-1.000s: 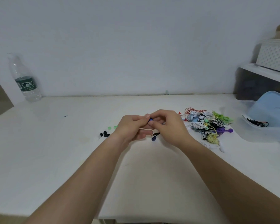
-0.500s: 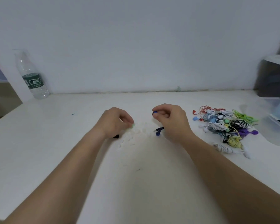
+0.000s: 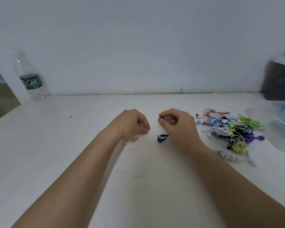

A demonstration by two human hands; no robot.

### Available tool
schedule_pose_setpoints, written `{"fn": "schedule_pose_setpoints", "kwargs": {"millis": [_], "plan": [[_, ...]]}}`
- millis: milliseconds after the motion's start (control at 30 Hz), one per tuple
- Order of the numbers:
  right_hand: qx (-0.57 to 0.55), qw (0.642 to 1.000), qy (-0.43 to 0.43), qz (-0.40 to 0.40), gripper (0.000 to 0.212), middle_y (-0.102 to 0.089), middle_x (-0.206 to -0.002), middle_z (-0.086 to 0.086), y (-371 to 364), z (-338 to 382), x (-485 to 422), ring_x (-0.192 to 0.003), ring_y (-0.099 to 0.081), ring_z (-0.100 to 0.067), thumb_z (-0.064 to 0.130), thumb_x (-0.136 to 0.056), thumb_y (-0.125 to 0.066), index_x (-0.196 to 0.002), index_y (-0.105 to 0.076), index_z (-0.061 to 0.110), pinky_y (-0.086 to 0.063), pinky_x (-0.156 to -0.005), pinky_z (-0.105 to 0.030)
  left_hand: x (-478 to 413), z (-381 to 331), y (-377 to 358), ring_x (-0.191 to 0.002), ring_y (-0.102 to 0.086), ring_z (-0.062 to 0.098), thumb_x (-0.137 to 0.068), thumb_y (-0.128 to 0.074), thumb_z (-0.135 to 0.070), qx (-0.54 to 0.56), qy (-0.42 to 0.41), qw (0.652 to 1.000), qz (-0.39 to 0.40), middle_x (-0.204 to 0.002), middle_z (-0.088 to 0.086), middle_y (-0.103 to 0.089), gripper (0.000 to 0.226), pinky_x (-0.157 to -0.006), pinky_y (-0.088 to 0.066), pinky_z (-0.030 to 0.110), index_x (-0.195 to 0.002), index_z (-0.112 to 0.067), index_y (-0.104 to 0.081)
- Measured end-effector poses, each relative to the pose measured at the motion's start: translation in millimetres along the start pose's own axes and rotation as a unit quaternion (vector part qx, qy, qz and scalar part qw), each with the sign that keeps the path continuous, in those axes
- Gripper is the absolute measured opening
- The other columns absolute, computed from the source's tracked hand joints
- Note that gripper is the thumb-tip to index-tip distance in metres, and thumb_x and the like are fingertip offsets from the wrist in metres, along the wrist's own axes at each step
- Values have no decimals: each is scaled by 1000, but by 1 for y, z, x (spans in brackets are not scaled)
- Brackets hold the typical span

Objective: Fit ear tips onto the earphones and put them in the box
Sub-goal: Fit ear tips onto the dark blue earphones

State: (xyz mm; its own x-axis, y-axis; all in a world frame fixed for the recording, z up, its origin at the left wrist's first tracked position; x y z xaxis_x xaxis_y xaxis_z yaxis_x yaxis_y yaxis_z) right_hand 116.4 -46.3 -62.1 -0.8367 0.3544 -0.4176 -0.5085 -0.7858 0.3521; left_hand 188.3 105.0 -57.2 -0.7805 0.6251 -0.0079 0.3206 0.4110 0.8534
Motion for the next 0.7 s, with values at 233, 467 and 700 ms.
{"fn": "schedule_pose_setpoints", "kwargs": {"millis": [233, 467, 700], "plan": [[-16, 1000, -5, 7, 15, -72, -80, 9, -1, 2, 1, -71, -65, -2, 11, -85, -74, -88, -74, 26, -49, -68, -11, 2, -6, -18, -81, -65, 5, -74, -83, -33, -53, -14, 998, 23, -81, -16, -69, 10, -79, -56, 35, -79, -37, -75], [-50, 999, -15, 9, 14, -69, -69, 9, 3, 3, 1, -61, -59, -1, 13, -86, -75, -87, -74, 27, -45, -63, -13, 13, -2, 1, -64, -58, 9, -84, -75, -22, 114, -27, 991, -61, -81, -13, -71, 10, -64, -51, 32, -77, -28, -72], [-78, 996, -29, 35, 28, -76, -80, 5, 2, 2, 3, -77, -72, -13, 2, -86, -72, -84, -73, 30, -58, -77, -30, 21, 26, 11, -80, -68, 13, -84, -74, -1, 539, 44, 827, -154, -88, 7, -75, 15, -78, -55, 20, -92, -13, -76]]}}
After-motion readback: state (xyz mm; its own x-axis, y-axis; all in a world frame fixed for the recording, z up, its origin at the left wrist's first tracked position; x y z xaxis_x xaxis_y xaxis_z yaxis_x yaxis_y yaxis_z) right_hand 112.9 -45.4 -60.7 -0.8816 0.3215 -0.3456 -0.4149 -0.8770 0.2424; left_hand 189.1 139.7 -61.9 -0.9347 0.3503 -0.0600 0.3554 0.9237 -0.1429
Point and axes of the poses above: each hand's wrist, its own x-axis away from the middle knuckle, its own y-axis out of the back of the hand, z = x × y, the point moved 9 cm from there along -x, towards the middle knuckle
